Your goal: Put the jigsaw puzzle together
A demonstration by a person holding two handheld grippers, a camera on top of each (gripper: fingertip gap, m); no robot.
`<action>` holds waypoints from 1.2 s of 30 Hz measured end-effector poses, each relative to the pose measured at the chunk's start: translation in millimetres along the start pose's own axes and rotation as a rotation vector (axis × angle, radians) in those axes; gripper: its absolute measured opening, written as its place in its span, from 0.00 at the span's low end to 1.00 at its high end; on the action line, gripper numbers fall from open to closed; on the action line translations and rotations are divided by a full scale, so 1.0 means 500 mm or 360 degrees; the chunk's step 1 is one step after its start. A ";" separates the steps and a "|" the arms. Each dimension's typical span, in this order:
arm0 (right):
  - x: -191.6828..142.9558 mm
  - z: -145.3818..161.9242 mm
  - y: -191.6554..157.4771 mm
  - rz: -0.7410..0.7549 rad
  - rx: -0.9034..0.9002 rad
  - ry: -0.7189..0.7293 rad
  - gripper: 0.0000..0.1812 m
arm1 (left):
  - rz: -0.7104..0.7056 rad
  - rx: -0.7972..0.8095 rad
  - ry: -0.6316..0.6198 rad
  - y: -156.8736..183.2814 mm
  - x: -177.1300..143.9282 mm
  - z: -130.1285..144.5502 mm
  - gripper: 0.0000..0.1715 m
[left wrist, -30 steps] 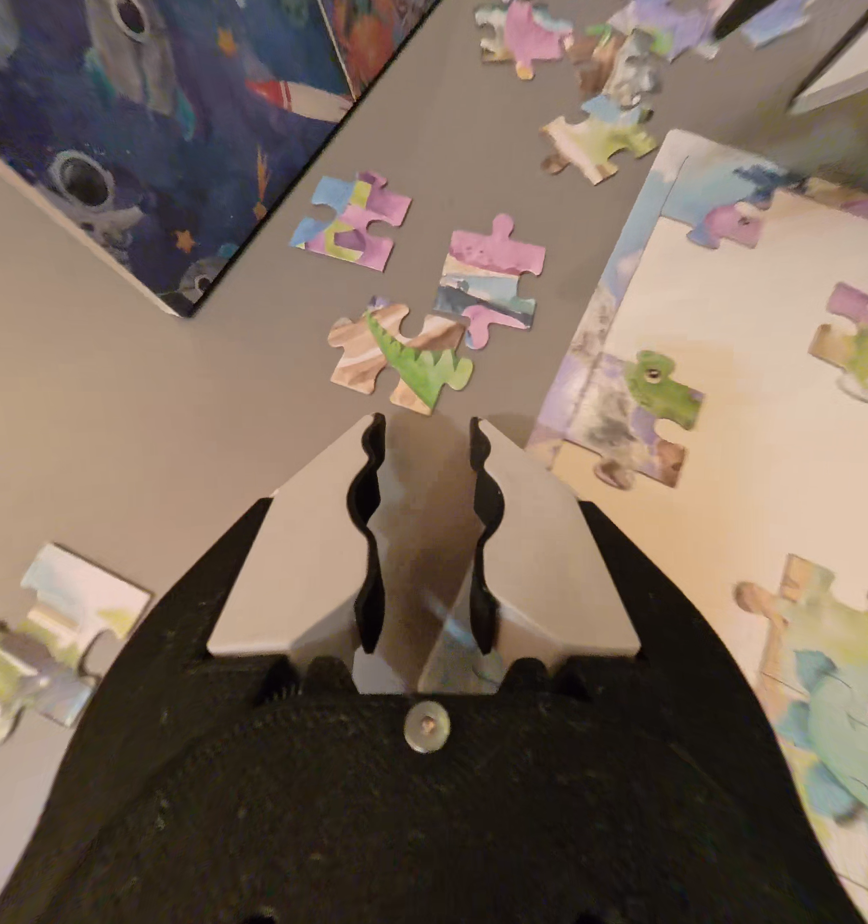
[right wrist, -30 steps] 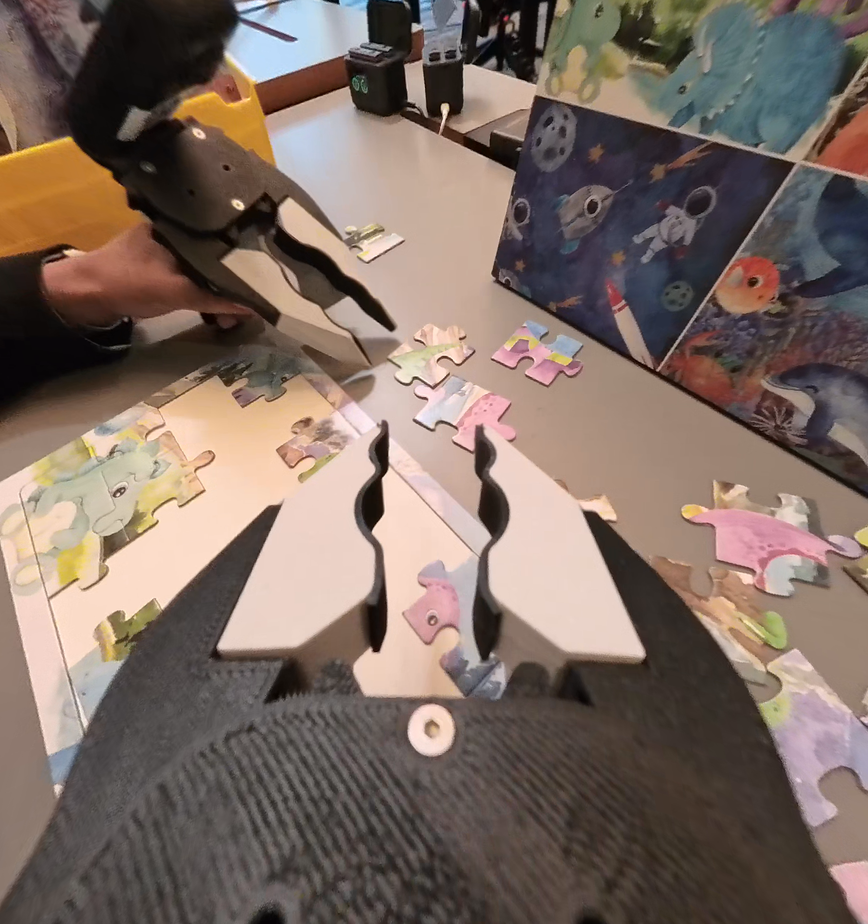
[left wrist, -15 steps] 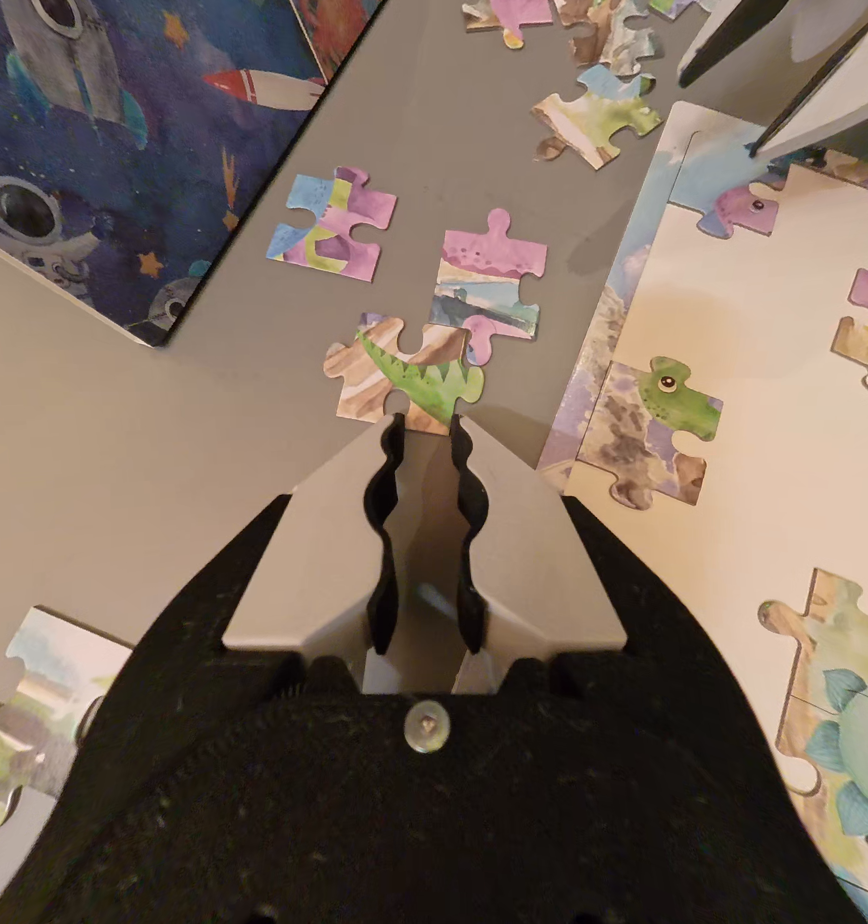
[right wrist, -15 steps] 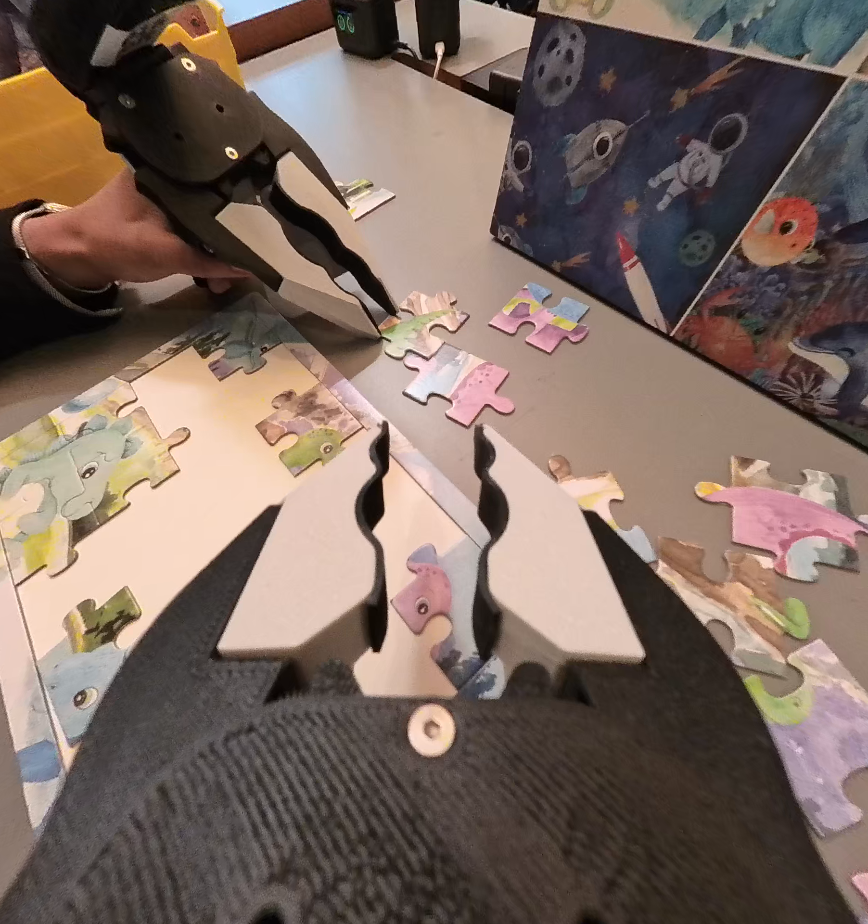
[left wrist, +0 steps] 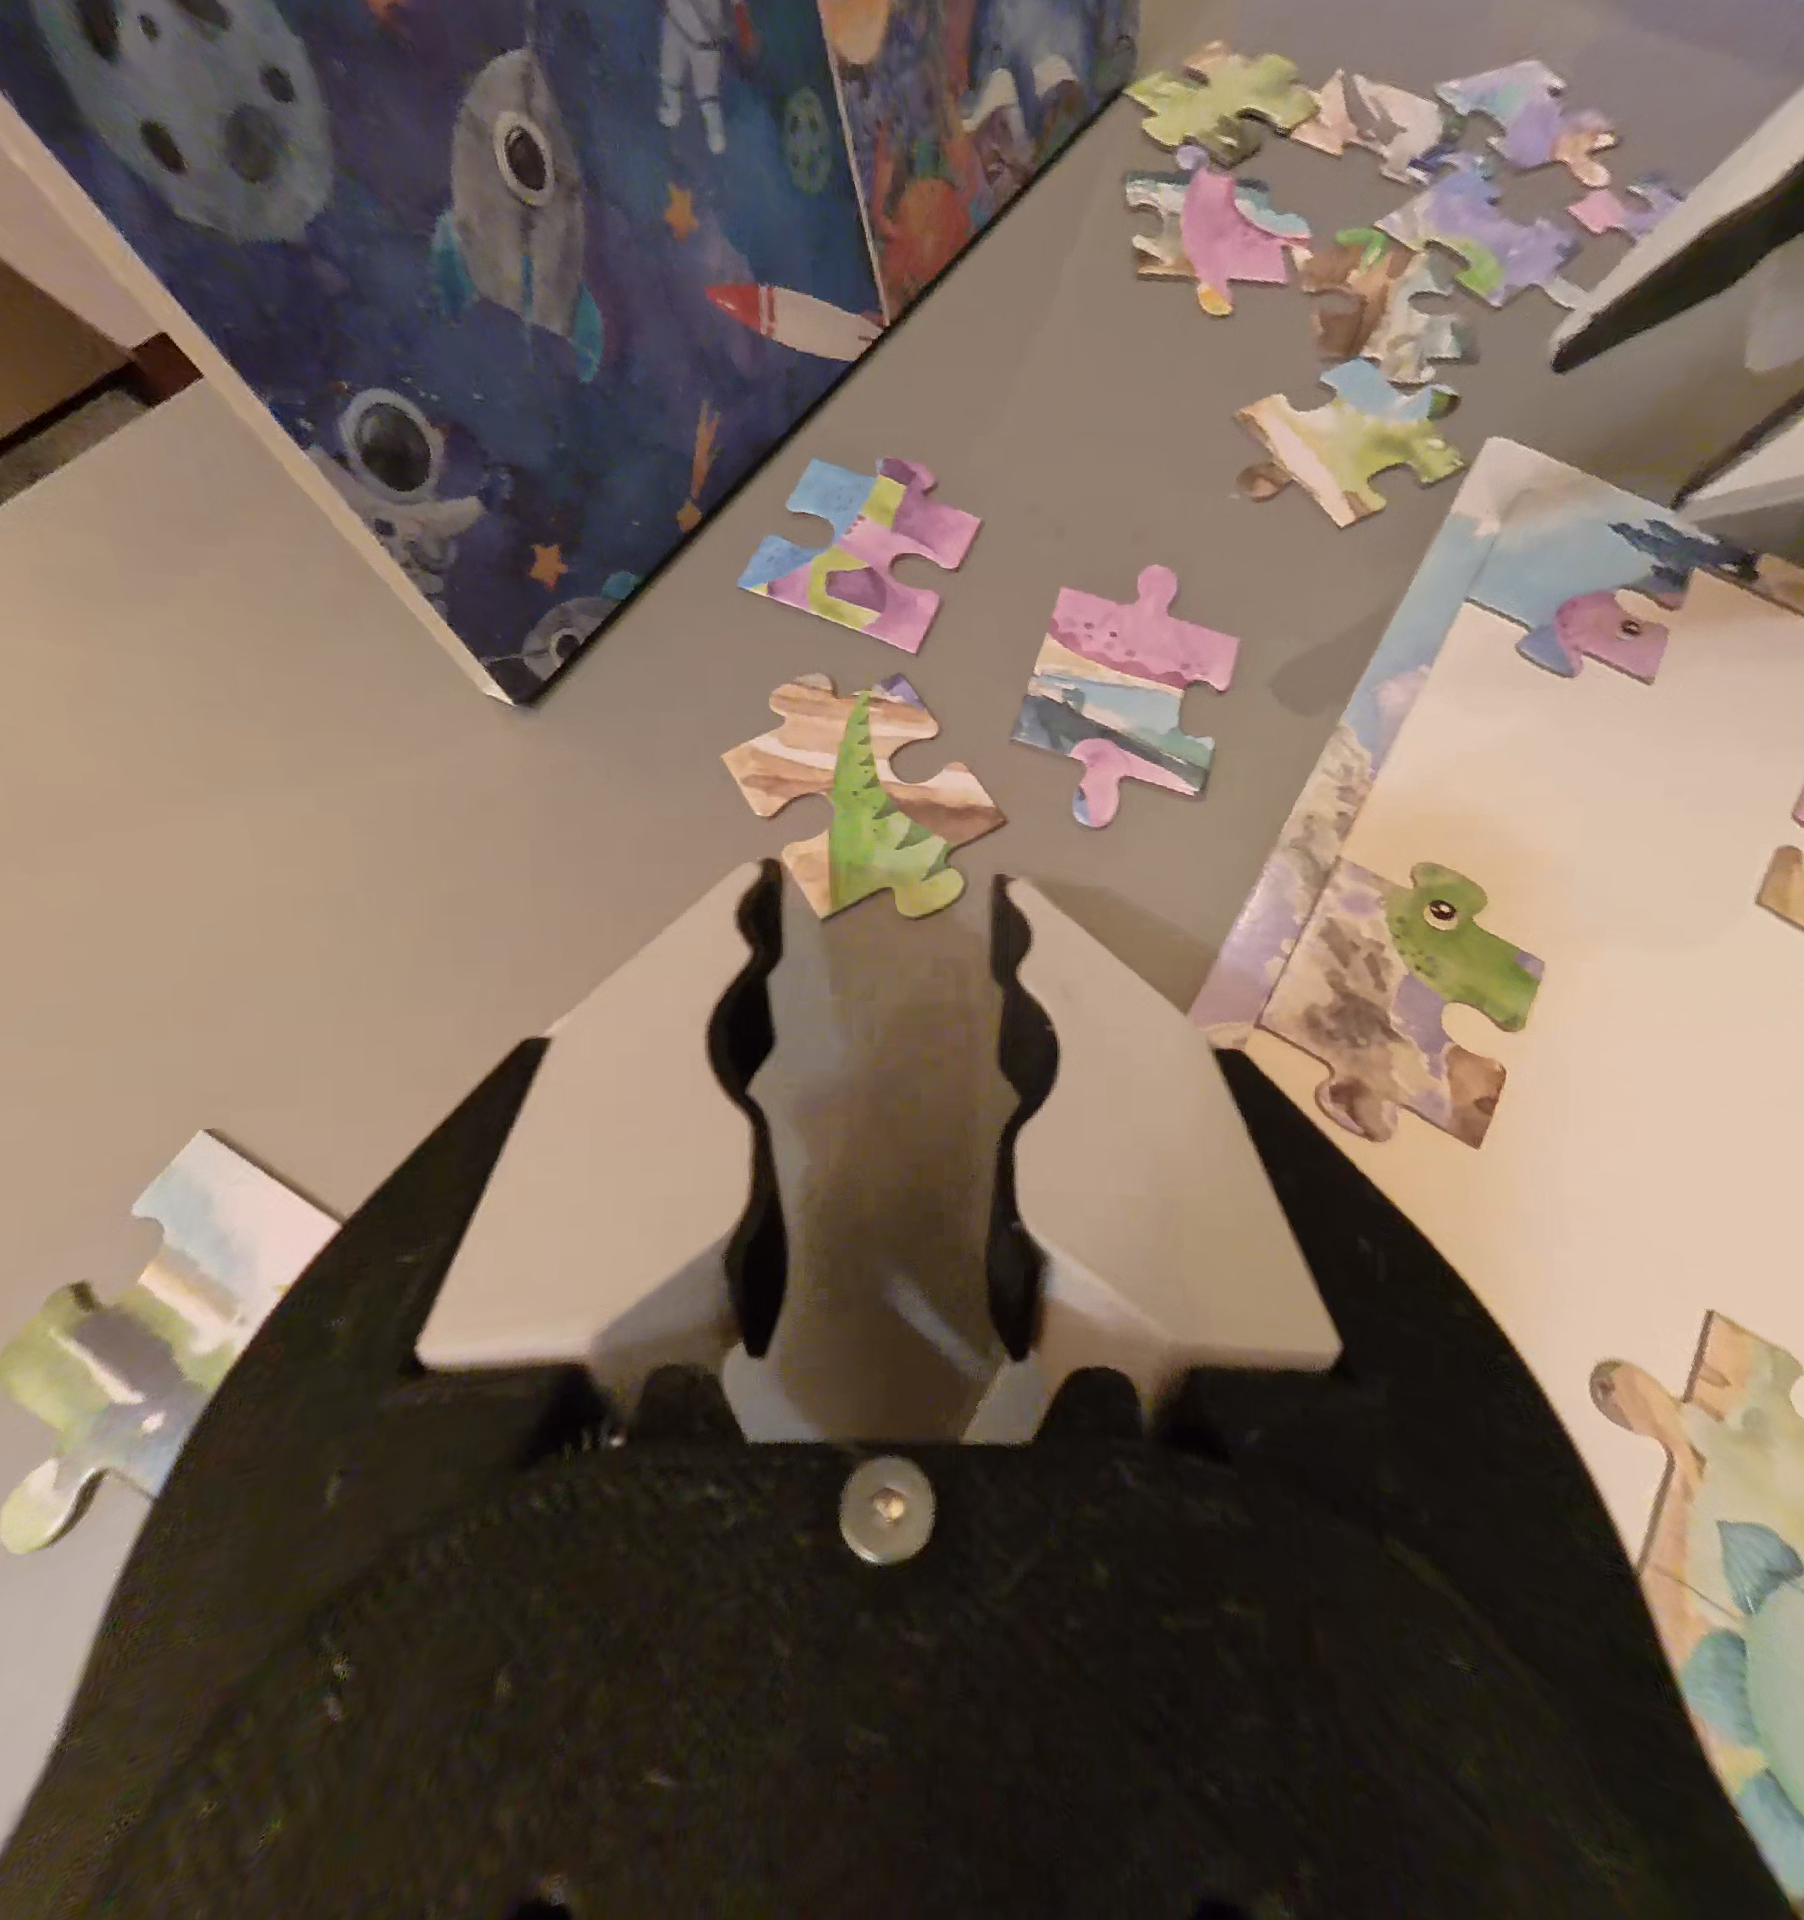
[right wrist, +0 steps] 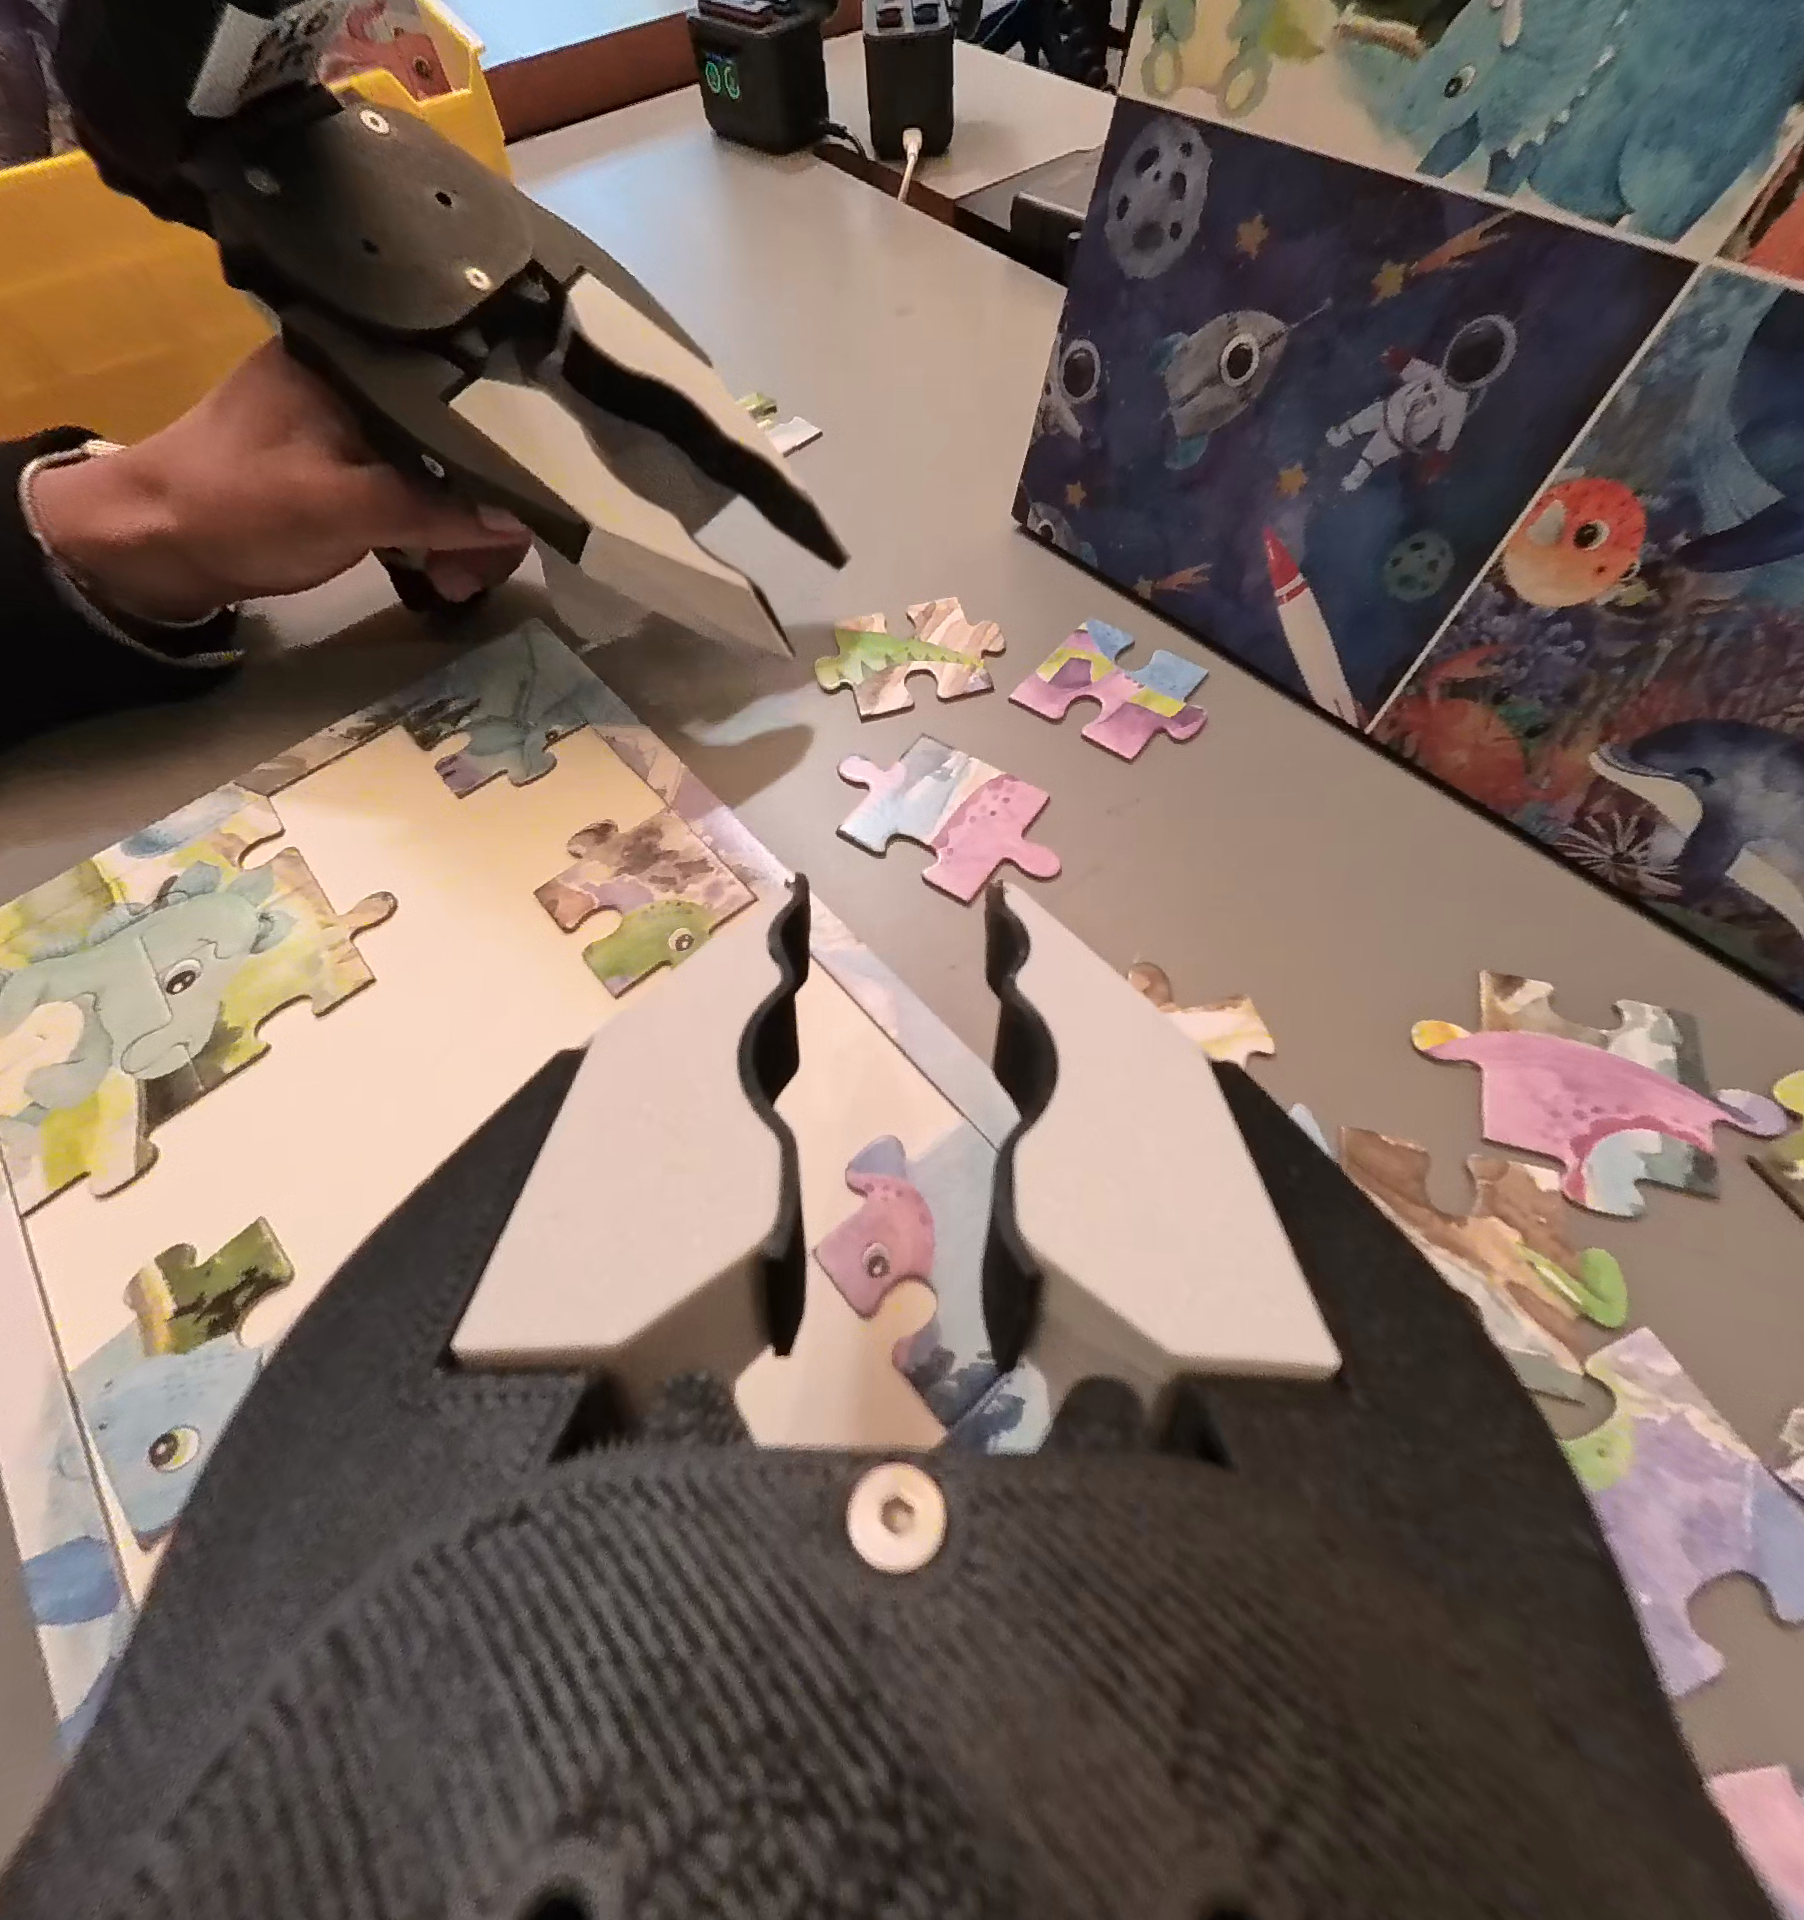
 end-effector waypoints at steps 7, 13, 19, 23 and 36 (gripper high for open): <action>0.011 0.008 -0.003 -0.0005 -0.0010 -0.0039 0.18 | -0.0157 0.0077 -0.0170 0.000 0.033 0.017 0.34; 0.011 0.010 0.000 0.0006 -0.0008 -0.0042 0.17 | -0.0034 0.0028 -0.0155 0.014 0.028 0.013 0.18; 0.009 0.010 0.001 0.0025 -0.0031 -0.0057 0.17 | 0.0010 -0.0020 -0.0052 0.014 0.011 -0.001 0.18; 0.009 0.015 0.005 0.0039 -0.0032 -0.0072 0.17 | 0.0057 -0.0033 0.0078 0.014 -0.019 -0.022 0.00; 0.014 0.017 0.001 0.0031 -0.0038 -0.0086 0.17 | -0.0082 0.0029 -0.0098 -0.004 0.004 0.020 0.16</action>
Point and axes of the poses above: each gripper's, where its closed fingertips meet, x out along the fingers, z out of its underside, y = z × x across the jaws, the point moved 1 cm from there along -x, back along the fingers, and after that the axes turned 15 degrees about -z, right-handed, at the moved point
